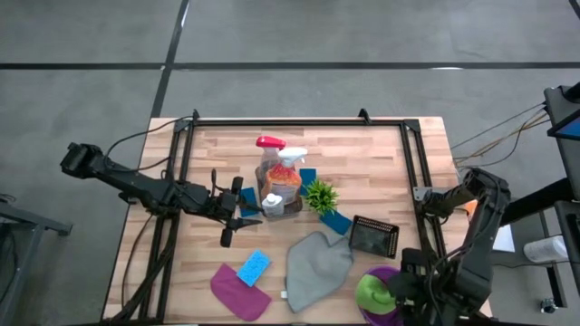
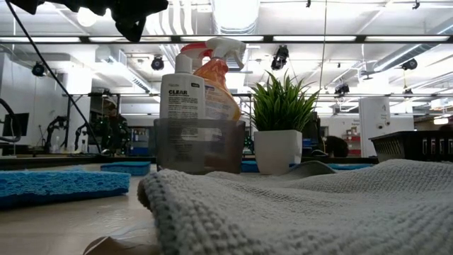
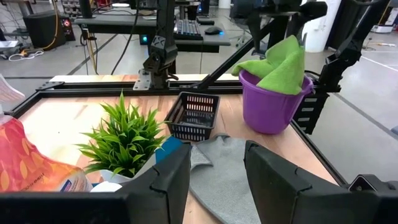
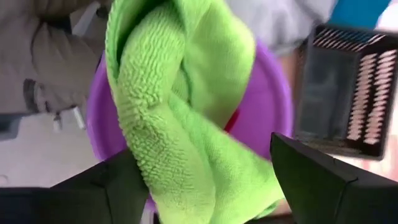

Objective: Pick & Place Kitchen Items
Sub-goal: Put the green towel into the purple bucket

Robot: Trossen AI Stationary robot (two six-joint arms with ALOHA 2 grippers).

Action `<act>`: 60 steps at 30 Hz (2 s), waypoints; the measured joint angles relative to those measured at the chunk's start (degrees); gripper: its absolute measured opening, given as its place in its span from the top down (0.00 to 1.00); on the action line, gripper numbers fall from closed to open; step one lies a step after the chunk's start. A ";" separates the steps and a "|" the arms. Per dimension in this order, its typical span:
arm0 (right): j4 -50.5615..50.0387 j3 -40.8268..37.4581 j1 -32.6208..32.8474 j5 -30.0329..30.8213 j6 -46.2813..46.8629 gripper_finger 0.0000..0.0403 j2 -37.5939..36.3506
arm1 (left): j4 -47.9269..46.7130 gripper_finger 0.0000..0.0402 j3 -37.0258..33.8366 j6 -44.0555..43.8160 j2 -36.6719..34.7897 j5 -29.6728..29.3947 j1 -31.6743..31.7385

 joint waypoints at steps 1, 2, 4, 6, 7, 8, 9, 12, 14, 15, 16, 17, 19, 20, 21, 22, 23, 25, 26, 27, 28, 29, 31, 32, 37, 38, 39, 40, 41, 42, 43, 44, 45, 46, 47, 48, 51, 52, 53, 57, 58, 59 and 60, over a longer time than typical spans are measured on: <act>-0.07 0.14 0.00 0.79 -0.10 0.26 -0.02 | 0.00 0.61 0.00 0.00 0.00 0.00 0.00; -0.05 0.29 -0.02 1.21 -0.47 0.29 -0.02 | 0.00 0.61 0.00 0.00 0.00 0.00 0.00; -0.07 0.34 -0.03 1.33 -1.12 0.38 -0.02 | -0.01 0.61 0.00 0.00 0.00 0.00 0.00; -0.04 0.42 -0.02 1.41 -1.34 0.50 -0.02 | 0.00 0.61 0.00 0.00 0.00 -0.02 0.00; -0.05 0.42 -0.02 1.41 -1.60 0.57 -0.02 | 0.00 0.61 0.00 0.00 0.00 -0.05 0.00; -0.05 0.42 -0.02 1.37 -1.80 0.65 -0.02 | 0.00 0.61 0.00 0.00 0.00 -0.21 0.00; -0.03 0.42 0.02 1.26 -2.31 0.72 -0.02 | 0.00 0.61 0.00 -0.02 0.00 -0.22 0.00; 0.08 0.42 0.13 1.17 -3.75 0.91 -0.02 | 0.00 0.61 0.00 -0.15 0.00 -0.22 0.00; 0.21 0.42 0.13 1.18 -4.11 0.92 0.03 | 0.00 0.61 0.00 -0.17 0.00 -0.22 0.00; 0.19 0.42 0.13 1.19 -4.35 0.92 0.06 | -0.01 0.61 0.00 -0.17 0.00 -0.22 0.00; 0.21 0.42 0.11 1.20 -4.70 0.93 0.10 | -0.02 0.61 0.00 -0.17 0.00 -0.22 0.00; 0.20 0.42 0.11 1.18 -4.81 0.94 0.13 | -0.02 0.61 0.00 -0.17 0.00 -0.22 0.00; 0.17 0.49 0.11 1.19 -4.92 0.95 0.13 | -0.02 0.61 0.00 -0.17 0.00 -0.21 -0.01; 0.14 0.73 0.12 1.18 -4.86 0.95 0.13 | -0.02 0.61 0.00 -0.17 0.00 -0.20 -0.02; 0.25 1.10 0.15 1.09 -4.64 0.95 0.13 | -0.02 0.61 0.00 -0.17 0.00 -0.21 0.00; 0.37 1.56 0.26 1.00 -4.38 0.94 0.13 | -0.02 0.61 0.00 -0.17 0.00 -0.20 -0.02; 0.57 2.05 0.31 1.00 -4.13 0.94 0.13 | -0.02 0.61 0.00 -0.17 0.00 -0.20 -0.02; 0.75 3.13 0.37 1.00 -4.01 0.94 0.13 | -0.02 0.61 0.00 -0.17 0.00 -0.20 -0.02; 0.70 3.62 0.41 1.00 -3.91 0.94 0.13 | -0.02 0.61 0.00 -0.17 0.00 -0.20 -0.02; 0.69 4.09 0.44 1.03 -3.87 0.94 0.13 | -0.02 0.61 0.00 -0.17 0.00 -0.20 -0.02; 0.69 4.48 0.46 1.03 -3.87 0.94 0.13 | -0.04 0.61 0.00 -0.17 0.00 -0.20 -0.02; 0.68 4.74 0.46 1.03 -3.87 0.94 0.13 | -0.04 0.61 0.00 -0.17 0.00 -0.20 -0.02; 0.64 5.01 0.50 1.00 -3.85 0.94 0.13 | -0.05 0.61 0.00 -0.17 0.00 -0.20 -0.02; 0.58 5.03 0.50 1.00 -3.73 0.94 0.13 | -0.07 0.61 0.00 -0.17 0.00 -0.20 -0.02; -1.19 5.03 0.48 0.98 -2.16 0.94 0.13 | -0.43 0.61 0.00 -0.17 0.00 -0.20 -0.02; -1.28 5.03 0.48 0.95 -2.14 0.94 0.15 | -0.42 0.61 0.00 -0.17 0.00 -0.20 -0.04; -1.28 5.03 0.48 0.77 -2.11 0.94 0.15 | -0.44 0.61 0.00 -0.17 0.00 -0.20 -0.04; -1.32 5.03 0.48 0.51 -2.08 0.94 0.15 | -0.42 0.61 0.00 -0.17 0.00 -0.18 -0.04; -1.37 5.03 0.48 0.30 -2.10 0.94 0.15 | -0.42 0.61 0.00 -0.17 0.00 -0.18 -0.04; -1.45 5.03 0.48 -0.03 -2.20 0.94 0.15 | -0.42 0.61 0.00 -0.17 0.00 -0.20 -0.04; -1.56 5.03 0.48 -0.38 -2.65 0.94 0.15 | -0.42 0.61 0.00 -0.17 0.00 -0.20 -0.04; -1.61 5.03 0.48 -1.05 -3.23 0.94 0.15 | -0.42 0.61 0.00 -0.17 0.00 -0.18 -0.04; -1.74 5.03 0.46 -2.00 -3.85 0.94 0.15 | -0.42 0.61 0.00 -0.17 0.00 -0.20 -0.04; -2.00 5.03 0.40 -2.98 -4.22 0.94 0.15 | -0.42 0.61 0.00 -0.17 0.00 -0.19 -0.04; -2.18 5.03 0.34 -4.00 -4.33 0.94 0.15 | -0.42 0.61 0.00 -0.17 0.00 -0.18 -0.04; -2.17 5.03 0.28 -4.84 -4.45 0.94 0.15 | -0.42 0.61 0.00 -0.17 0.00 -0.20 -0.04; -2.16 5.03 -0.06 -7.07 -6.27 0.94 0.14 | -0.42 0.61 0.00 -0.17 0.00 -0.17 -0.04; -2.25 5.03 -0.17 -7.51 -6.31 0.94 0.14 | -0.43 0.61 0.00 -0.17 0.00 -0.17 -0.04; -2.45 5.03 -0.22 -7.55 -6.36 0.94 0.13 | -0.42 0.61 0.00 -0.17 0.00 -0.17 -0.04; -3.02 5.03 -0.48 -6.04 -6.21 0.94 0.13 | -0.42 0.61 0.00 -0.14 0.00 -0.17 -0.04; -3.37 5.03 -0.48 -5.38 -6.09 0.94 0.13 | -0.42 0.61 0.00 -0.13 0.00 -0.17 -0.04; -3.52 5.03 -0.48 -4.89 -5.96 0.94 0.13 | -0.42 0.61 0.00 -0.13 0.00 -0.17 -0.04; -3.53 5.01 -0.49 -4.70 -5.80 0.94 0.13 | -0.42 0.61 0.00 -0.12 0.00 -0.17 -0.04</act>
